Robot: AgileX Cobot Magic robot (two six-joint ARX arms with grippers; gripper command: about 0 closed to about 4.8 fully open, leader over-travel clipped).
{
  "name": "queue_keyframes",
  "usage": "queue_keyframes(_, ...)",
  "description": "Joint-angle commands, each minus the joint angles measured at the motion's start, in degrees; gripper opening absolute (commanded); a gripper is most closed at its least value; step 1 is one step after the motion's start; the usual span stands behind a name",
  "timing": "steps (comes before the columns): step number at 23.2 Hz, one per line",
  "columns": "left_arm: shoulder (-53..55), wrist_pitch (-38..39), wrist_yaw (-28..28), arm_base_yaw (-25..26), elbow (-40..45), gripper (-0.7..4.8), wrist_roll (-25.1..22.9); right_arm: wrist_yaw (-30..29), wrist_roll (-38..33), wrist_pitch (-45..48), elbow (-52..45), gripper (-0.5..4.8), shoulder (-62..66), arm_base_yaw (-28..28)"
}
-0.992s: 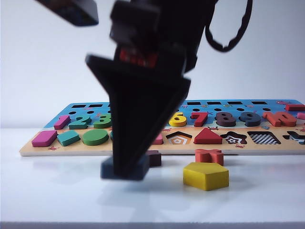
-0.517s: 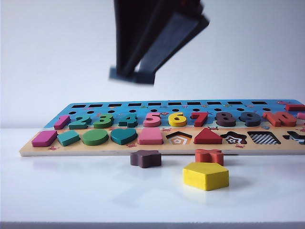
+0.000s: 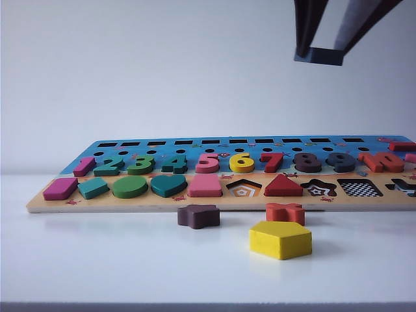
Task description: Insert the cube into the slot.
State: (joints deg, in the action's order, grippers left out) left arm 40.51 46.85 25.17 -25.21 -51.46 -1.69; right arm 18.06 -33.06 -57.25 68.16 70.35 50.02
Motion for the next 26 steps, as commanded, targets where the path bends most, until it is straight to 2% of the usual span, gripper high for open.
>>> queue_keyframes(1, 0.0, -1.1, 0.3, 0.1, -0.2, 0.10, -0.3, 0.1, -2.0, -0.2, -1.7, 0.47, 0.0, -1.2)
queue_keyframes(6, 0.0, -1.1, 0.3, 0.1, -0.2, 0.10, -0.3, -0.2, -4.2, 3.1, -6.4, 0.26, 0.0, -1.7)
queue_keyframes(15, 0.0, -1.1, 0.3, 0.1, -0.2, 0.10, -0.3, -0.2, -9.2, 11.5, -12.5, 0.26, 0.0, -2.4)
queue_keyframes(20, 0.0, -1.1, 0.3, 0.1, -0.2, 0.10, -0.3, -0.5, -9.5, 11.8, -15.8, 0.26, 0.0, -6.5)
queue_keyframes(26, 0.0, -1.2, 0.3, 0.1, -0.2, 0.10, -0.3, -0.2, -8.6, 13.2, -17.6, 0.21, 0.0, -7.9)
